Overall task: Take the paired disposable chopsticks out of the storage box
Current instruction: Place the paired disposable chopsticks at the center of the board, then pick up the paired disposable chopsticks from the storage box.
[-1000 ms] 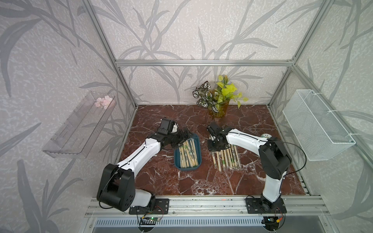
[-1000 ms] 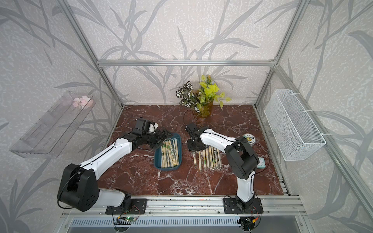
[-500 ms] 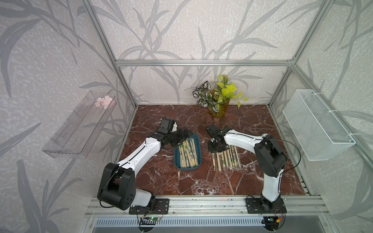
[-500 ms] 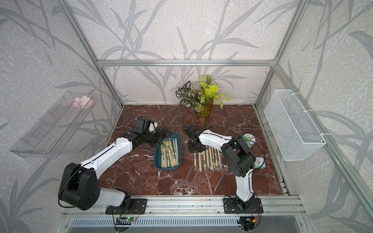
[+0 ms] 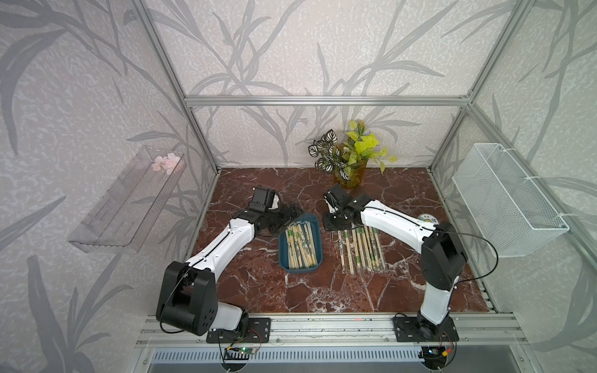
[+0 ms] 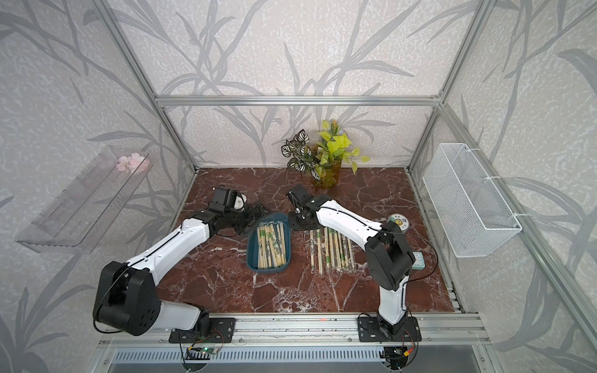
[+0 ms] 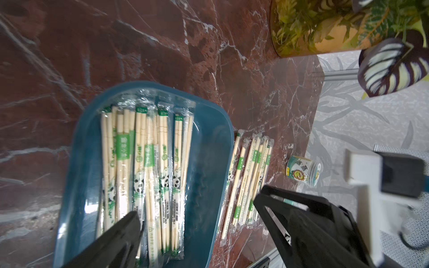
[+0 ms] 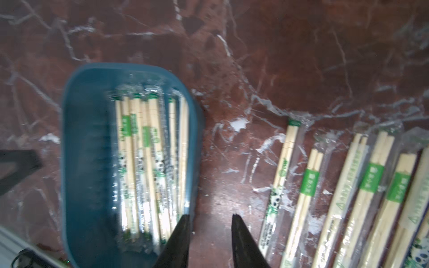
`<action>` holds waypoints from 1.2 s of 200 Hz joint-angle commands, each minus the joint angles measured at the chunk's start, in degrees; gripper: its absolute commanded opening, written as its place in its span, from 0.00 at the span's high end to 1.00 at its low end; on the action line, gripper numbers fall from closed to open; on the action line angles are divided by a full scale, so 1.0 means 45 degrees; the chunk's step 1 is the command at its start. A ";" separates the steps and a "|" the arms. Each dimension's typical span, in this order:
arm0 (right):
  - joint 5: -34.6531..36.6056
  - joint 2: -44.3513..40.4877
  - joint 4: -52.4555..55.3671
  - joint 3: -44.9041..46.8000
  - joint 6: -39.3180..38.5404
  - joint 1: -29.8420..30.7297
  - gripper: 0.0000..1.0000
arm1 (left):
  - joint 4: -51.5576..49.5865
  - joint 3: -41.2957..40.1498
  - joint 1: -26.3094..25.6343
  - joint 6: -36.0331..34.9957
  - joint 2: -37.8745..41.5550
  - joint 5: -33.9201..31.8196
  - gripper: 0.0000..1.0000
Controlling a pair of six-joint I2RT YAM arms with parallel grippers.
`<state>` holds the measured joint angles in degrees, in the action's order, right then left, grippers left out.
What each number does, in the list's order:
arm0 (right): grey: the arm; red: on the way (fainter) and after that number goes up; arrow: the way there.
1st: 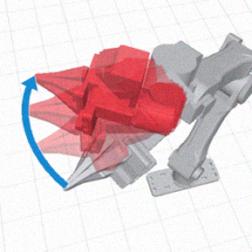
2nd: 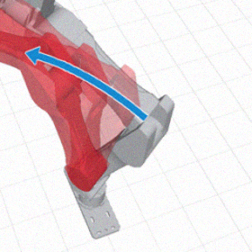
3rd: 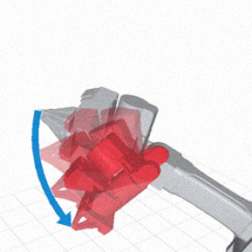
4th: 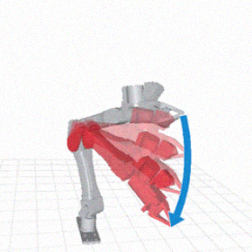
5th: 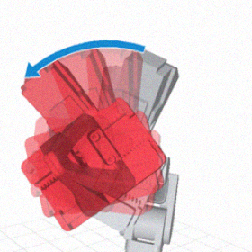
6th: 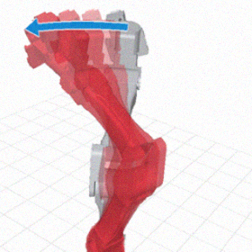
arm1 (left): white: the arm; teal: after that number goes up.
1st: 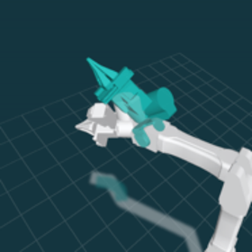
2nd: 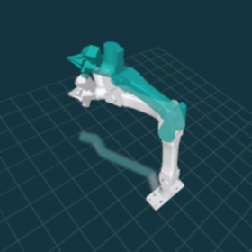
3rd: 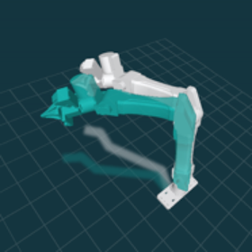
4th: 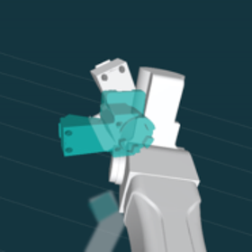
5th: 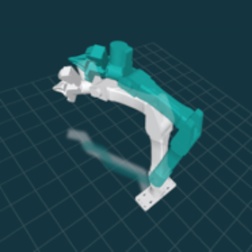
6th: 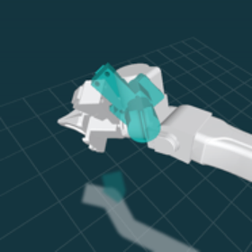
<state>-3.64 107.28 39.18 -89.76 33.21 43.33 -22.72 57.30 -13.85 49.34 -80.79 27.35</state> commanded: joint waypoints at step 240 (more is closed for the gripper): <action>0.0357 0.5624 0.2961 -0.4756 -0.1140 0.1602 0.81 | -0.0461 -0.0077 0.1937 -0.0721 0.0327 0.0462 0.00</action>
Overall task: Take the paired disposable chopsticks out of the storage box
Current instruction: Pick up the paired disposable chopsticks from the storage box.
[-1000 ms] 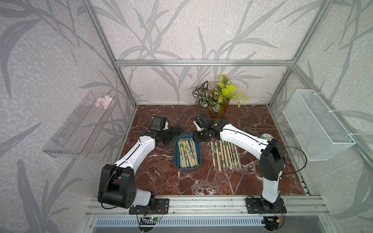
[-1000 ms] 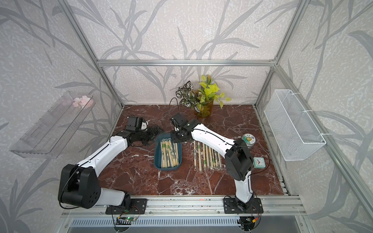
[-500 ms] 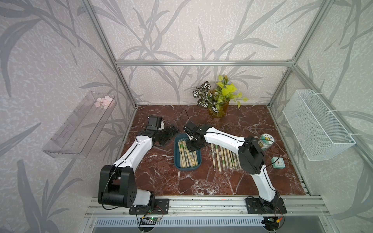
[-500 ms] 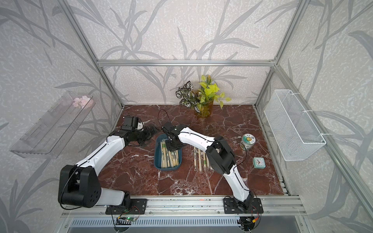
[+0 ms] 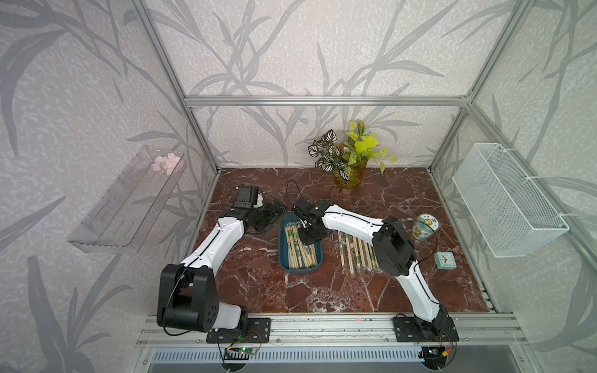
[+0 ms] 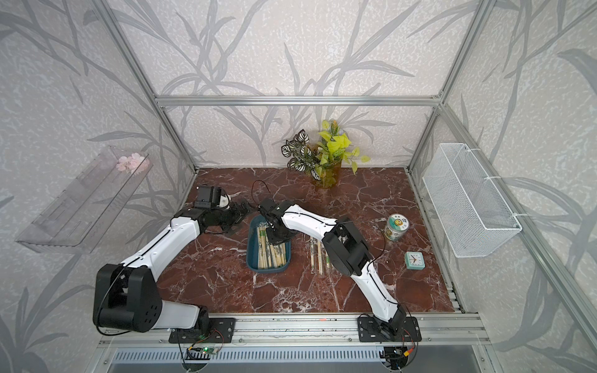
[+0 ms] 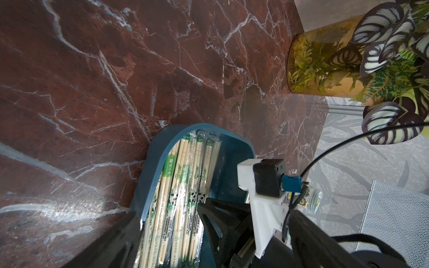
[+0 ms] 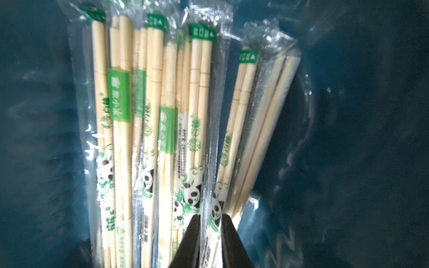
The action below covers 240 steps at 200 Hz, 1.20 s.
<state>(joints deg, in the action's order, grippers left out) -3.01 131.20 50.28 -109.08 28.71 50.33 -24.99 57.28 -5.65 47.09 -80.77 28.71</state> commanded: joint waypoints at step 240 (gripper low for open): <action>0.0580 0.0002 0.1564 -0.1675 -0.0013 0.0125 0.87 | 0.0355 -0.0423 0.0287 -0.0174 0.0558 0.0433 0.00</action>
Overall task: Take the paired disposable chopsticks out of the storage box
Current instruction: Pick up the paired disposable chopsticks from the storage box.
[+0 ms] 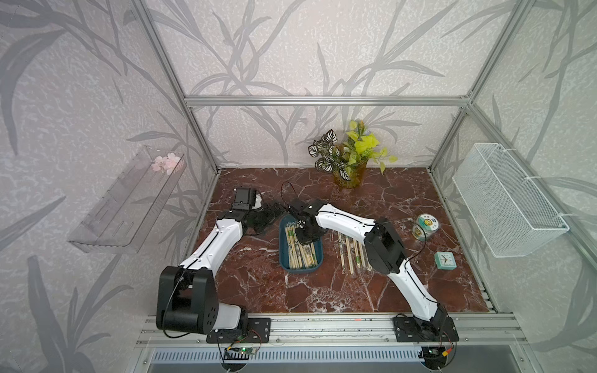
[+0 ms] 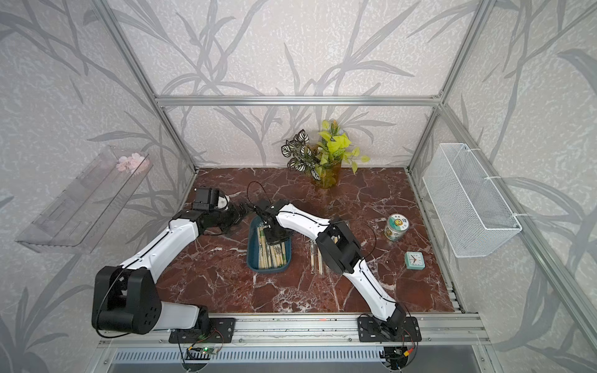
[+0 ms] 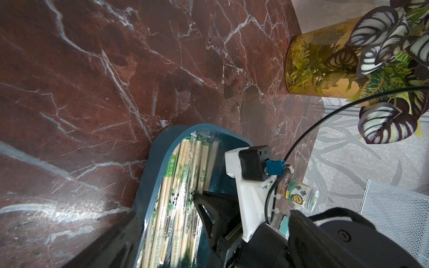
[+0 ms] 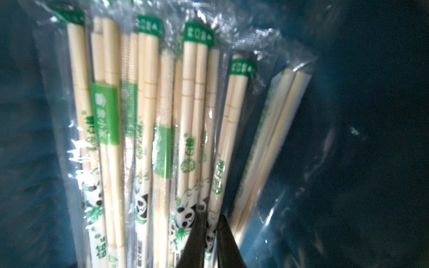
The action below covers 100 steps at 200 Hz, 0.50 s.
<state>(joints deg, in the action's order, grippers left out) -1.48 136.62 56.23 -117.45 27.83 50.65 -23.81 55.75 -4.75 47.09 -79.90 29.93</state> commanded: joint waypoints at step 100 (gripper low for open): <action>-0.0563 -0.4017 -0.1653 0.2593 0.1421 -0.0592 0.96 | 0.0279 0.0073 0.0084 -0.0133 0.0265 0.0590 0.00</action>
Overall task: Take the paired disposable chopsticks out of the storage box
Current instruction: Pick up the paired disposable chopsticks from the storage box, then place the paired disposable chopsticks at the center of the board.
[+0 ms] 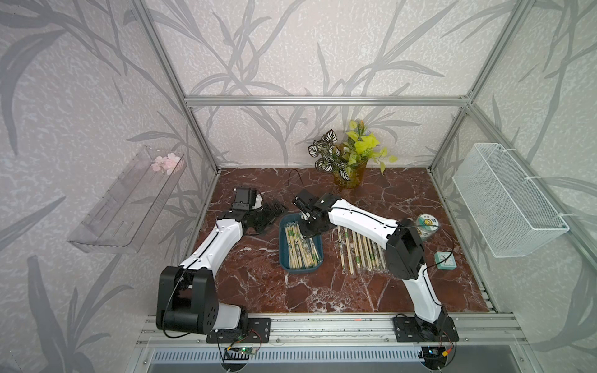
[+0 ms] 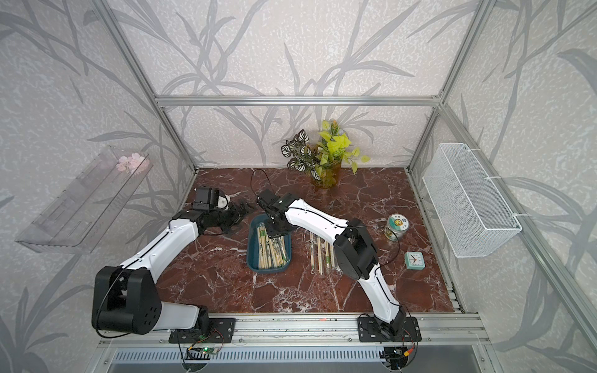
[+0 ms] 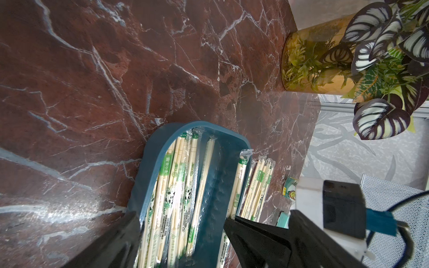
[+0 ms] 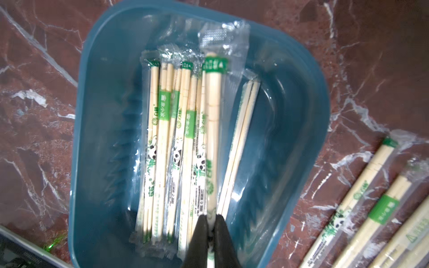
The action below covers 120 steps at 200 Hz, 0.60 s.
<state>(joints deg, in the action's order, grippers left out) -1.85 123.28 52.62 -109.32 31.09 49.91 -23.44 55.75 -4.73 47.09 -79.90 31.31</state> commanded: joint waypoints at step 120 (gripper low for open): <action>-0.0014 -0.3402 -0.2059 0.4602 0.0649 -0.1909 0.98 | 0.0340 0.0042 -0.1029 0.0233 0.0413 0.0311 0.00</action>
<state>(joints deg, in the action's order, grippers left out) -3.03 107.13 43.92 -91.55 34.87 41.17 -22.92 55.75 -7.77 47.62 -79.37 33.04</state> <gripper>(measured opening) 0.076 0.997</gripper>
